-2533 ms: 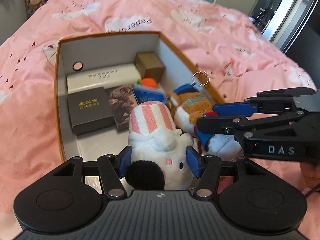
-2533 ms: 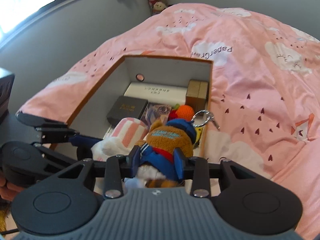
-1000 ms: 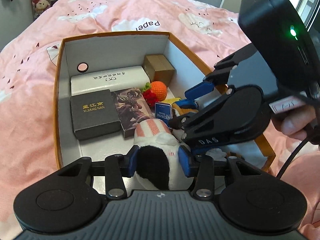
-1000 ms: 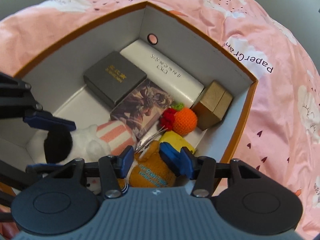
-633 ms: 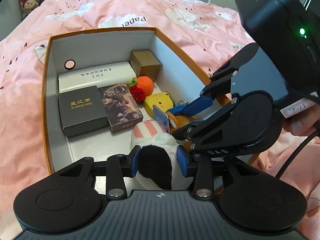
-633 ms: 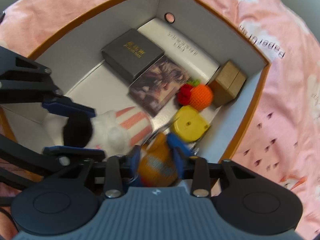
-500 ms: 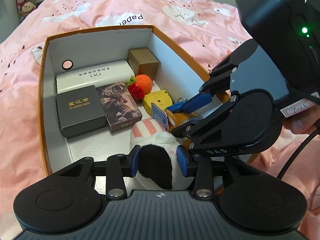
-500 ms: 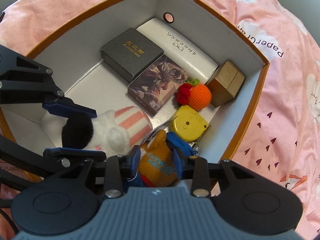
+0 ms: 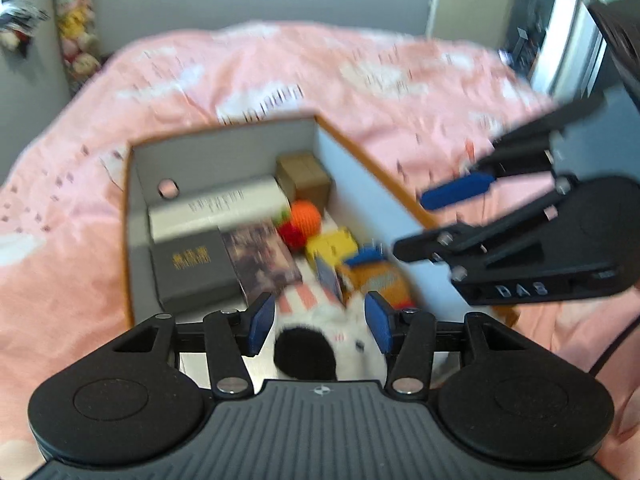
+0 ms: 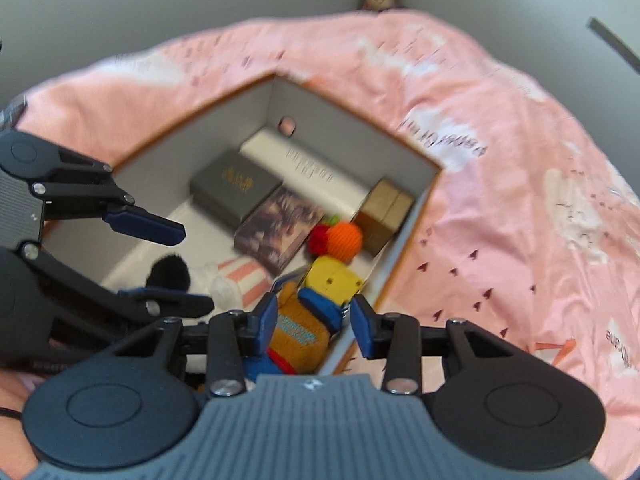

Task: Organize objects
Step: 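Withdraw both grippers from the box toward the pink wallet and pouch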

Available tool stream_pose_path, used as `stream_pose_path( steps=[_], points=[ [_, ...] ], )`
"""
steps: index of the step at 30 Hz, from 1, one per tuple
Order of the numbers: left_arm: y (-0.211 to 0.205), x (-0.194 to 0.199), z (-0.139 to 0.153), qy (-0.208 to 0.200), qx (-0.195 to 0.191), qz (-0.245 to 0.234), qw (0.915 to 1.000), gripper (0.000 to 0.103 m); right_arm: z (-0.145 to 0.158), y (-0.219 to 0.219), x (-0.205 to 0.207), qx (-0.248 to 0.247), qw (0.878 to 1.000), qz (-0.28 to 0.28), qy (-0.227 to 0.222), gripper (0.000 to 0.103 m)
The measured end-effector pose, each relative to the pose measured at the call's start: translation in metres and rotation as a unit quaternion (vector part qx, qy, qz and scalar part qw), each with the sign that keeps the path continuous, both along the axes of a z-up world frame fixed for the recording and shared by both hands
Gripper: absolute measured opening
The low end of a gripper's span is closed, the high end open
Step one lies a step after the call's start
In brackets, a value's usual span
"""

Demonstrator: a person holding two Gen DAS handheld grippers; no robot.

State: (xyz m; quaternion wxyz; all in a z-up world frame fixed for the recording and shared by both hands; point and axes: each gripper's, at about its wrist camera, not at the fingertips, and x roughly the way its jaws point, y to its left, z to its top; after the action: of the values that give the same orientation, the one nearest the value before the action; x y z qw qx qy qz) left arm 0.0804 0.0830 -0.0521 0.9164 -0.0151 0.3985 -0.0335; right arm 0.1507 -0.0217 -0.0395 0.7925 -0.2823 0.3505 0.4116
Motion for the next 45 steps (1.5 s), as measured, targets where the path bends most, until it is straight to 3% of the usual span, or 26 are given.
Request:
stream_pose_path(
  steps=[4,8,9,11,13,17,23,28,34,38,41,45],
  points=[
    [-0.007,-0.017,0.022,-0.070,-0.004,0.005,0.9975,0.059,0.017,-0.032,-0.009,0.079,0.996,-0.043,-0.024,0.042],
    [-0.021,-0.026,0.037,-0.100,-0.015,-0.006,0.9948,0.059,0.030,-0.062,-0.018,0.144,0.985,-0.093,-0.031,0.043],
    [-0.025,-0.029,0.040,-0.105,-0.019,-0.013,0.9942,0.059,0.032,-0.069,-0.020,0.151,0.982,-0.108,-0.036,0.045],
    [-0.033,-0.034,0.045,-0.114,-0.027,-0.028,0.9927,0.059,0.035,-0.082,-0.024,0.162,0.975,-0.143,-0.046,0.060],
    [-0.042,-0.038,0.048,-0.118,-0.037,-0.055,0.9909,0.059,0.035,-0.094,-0.028,0.173,0.969,-0.172,-0.046,0.064],
    [-0.064,-0.040,0.046,-0.090,-0.038,-0.094,0.9907,0.059,0.027,-0.112,-0.032,0.157,0.962,-0.221,-0.033,0.064],
    [-0.089,-0.037,0.026,-0.008,-0.040,-0.128,0.9910,0.059,-0.001,-0.136,-0.035,0.133,0.955,-0.263,0.041,0.068],
    [-0.095,-0.039,0.011,0.030,-0.013,-0.112,0.9931,0.059,-0.023,-0.150,-0.041,0.105,0.950,-0.279,0.091,0.068],
    [-0.090,-0.037,-0.001,0.062,-0.023,-0.085,0.9942,0.059,-0.046,-0.163,-0.043,0.082,0.943,-0.293,0.136,0.068],
    [-0.099,-0.034,-0.015,0.080,-0.003,-0.091,0.9927,0.059,-0.054,-0.166,-0.046,0.068,0.943,-0.291,0.148,0.068],
    [-0.103,-0.031,-0.024,0.106,-0.016,-0.112,0.9880,0.059,-0.060,-0.162,-0.048,0.051,0.947,-0.278,0.152,0.068],
    [-0.101,-0.029,-0.030,0.119,-0.025,-0.109,0.9866,0.058,-0.054,-0.163,-0.047,0.082,0.951,-0.264,0.142,0.067]
  ],
)
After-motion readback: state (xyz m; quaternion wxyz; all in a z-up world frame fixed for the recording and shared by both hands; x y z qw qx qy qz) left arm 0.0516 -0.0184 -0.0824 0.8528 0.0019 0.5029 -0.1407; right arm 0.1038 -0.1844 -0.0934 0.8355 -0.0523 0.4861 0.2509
